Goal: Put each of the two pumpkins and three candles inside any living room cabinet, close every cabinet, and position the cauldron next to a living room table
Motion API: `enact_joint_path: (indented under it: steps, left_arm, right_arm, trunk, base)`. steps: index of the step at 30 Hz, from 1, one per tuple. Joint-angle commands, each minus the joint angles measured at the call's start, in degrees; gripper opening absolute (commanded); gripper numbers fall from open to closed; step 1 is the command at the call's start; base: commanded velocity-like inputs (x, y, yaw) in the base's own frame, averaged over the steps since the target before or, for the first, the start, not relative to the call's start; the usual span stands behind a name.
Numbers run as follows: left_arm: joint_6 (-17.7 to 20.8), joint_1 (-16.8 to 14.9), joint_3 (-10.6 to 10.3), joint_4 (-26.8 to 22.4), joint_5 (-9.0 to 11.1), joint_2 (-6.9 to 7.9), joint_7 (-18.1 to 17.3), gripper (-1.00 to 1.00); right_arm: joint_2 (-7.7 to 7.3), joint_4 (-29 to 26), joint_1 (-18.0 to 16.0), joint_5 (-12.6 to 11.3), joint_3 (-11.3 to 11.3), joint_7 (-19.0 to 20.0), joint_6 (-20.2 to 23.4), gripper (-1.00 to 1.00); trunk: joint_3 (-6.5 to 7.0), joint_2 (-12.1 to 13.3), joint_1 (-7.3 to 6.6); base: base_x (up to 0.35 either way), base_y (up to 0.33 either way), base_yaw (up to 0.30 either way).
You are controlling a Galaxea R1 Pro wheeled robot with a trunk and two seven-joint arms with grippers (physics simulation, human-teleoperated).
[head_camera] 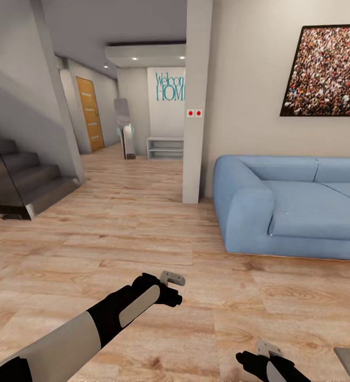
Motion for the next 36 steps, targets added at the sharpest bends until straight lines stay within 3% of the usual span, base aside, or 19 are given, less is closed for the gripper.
enact_joint_path:
  steps: [1, 6, 9, 10, 12, 14, 16, 18, 24, 36]
  left_arm:
    - [0.0, -0.1, -0.2, -0.1, 0.6, 0.03, 0.6, 1.0]
    - [0.3, -0.1, -0.2, -0.7, 0.7, 0.1, 0.5, 1.0]
    - [3.6, 0.2, 0.8, -5.8, 0.9, 1.98, 0.3, 1.0]
    - [4.5, 0.2, 1.8, -7.8, 1.0, 2.75, 0.2, 1.0]
    - [7.4, 0.4, 5.8, -15.0, 1.3, 5.28, 0.2, 1.0]
    - [12.0, 0.8, 11.3, -23.9, 1.5, 8.26, 0.1, 1.0]
    - [14.5, 1.7, 14.1, -27.6, 1.5, 9.38, 0.1, 1.0]
    - [15.8, 2.3, 15.6, -29.4, 1.4, 9.92, 0.2, 1.0]
    - [16.9, 2.8, 17.0, -31.0, 1.3, 10.08, 0.3, 1.0]
    - [16.9, 2.9, 17.3, -31.1, 1.3, 10.19, 0.3, 1.0]
  right_arm:
    - [-0.03, -0.1, 0.0, -0.2, 0.1, 0.1, 0.3, 1.0]
    - [-0.03, -0.1, 0.0, -0.2, 0.1, 0.1, 0.3, 1.0]
    - [-0.03, -0.1, 0.0, -0.2, 0.1, 0.1, 0.3, 1.0]
    - [-0.03, -0.1, 0.0, -0.2, 0.0, 0.1, 0.3, 1.0]
    - [-0.03, -0.1, 0.0, -0.2, 0.0, 0.1, 0.3, 1.0]
    - [-0.03, -0.1, 0.0, -0.2, 0.1, 0.1, 0.3, 1.0]
    - [-0.03, -0.1, 0.0, -0.2, 0.1, 0.1, 0.3, 1.0]
    - [-0.03, -0.1, 0.0, -0.2, 0.1, 0.1, 0.3, 1.0]
    - [-0.03, -0.1, 0.0, -0.2, 0.1, 0.1, 0.3, 1.0]
    - [-0.03, -0.1, 0.0, -0.2, 0.1, 0.1, 0.3, 1.0]
  trunk:
    - [-0.24, -0.4, 0.21]
    - [-0.6, -1.2, 0.65]
    - [-0.6, -1.2, 0.65]
    - [-0.6, -1.2, 0.65]
    - [-0.6, -1.2, 0.65]
    - [-0.6, -1.2, 0.65]
    - [-0.6, -1.2, 0.65]
    - [-0.6, -1.2, 0.65]
    - [-0.6, -1.2, 0.65]
    - [-0.6, -1.2, 0.65]
  base:
    - [0.0, 0.0, 0.0]
    - [0.0, 0.0, 0.0]
    - [0.0, 0.0, 0.0]
    - [0.0, 0.0, 0.0]
    - [0.0, 0.0, 0.0]
    - [0.0, 0.0, 0.0]
    - [0.0, 0.0, 0.0]
    - [0.0, 0.0, 0.0]
    - [-0.008, 0.026, 0.0]
    - [-0.019, 0.095, 0.0]
